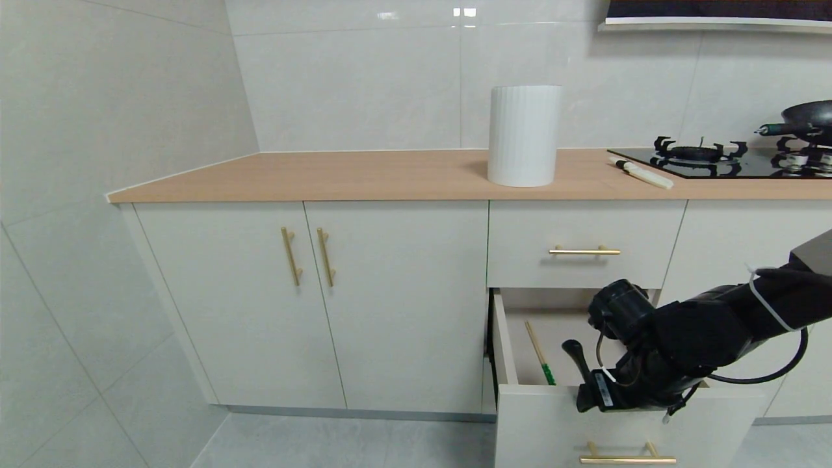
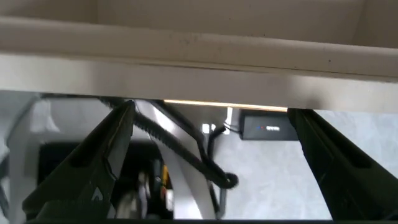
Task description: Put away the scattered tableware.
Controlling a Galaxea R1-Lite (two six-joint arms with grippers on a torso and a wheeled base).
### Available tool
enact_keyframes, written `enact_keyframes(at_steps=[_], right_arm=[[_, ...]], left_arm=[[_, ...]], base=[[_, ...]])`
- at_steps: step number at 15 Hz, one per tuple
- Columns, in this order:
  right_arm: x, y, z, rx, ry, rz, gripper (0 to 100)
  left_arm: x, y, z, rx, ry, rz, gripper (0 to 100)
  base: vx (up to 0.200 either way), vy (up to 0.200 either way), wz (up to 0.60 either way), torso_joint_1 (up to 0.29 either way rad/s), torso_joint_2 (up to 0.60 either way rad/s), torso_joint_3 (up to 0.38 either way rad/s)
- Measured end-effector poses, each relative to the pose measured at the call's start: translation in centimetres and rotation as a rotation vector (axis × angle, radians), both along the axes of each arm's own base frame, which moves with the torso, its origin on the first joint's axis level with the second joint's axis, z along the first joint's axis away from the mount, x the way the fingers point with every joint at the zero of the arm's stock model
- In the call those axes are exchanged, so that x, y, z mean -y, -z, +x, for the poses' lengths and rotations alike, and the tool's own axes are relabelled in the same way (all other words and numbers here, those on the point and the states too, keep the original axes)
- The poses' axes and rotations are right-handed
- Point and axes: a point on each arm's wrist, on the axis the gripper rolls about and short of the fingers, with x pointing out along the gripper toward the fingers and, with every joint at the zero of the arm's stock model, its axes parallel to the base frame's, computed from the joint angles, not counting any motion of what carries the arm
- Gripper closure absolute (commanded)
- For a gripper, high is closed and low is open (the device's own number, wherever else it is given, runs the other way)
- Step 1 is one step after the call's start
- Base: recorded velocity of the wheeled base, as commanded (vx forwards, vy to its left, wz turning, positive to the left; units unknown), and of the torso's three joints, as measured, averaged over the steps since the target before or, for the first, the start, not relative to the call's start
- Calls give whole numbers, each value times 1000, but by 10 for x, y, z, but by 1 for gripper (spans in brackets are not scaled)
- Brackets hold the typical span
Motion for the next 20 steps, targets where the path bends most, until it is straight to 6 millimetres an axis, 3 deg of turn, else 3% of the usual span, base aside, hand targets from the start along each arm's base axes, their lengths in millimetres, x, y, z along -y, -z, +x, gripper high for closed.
enact_keyframes(at_steps=[20], right_arm=[[-1,21,110,167,107,7,0]], left_arm=[[0,0,0,0,0,0,0]], base=[[0,0,0,0,0,0]])
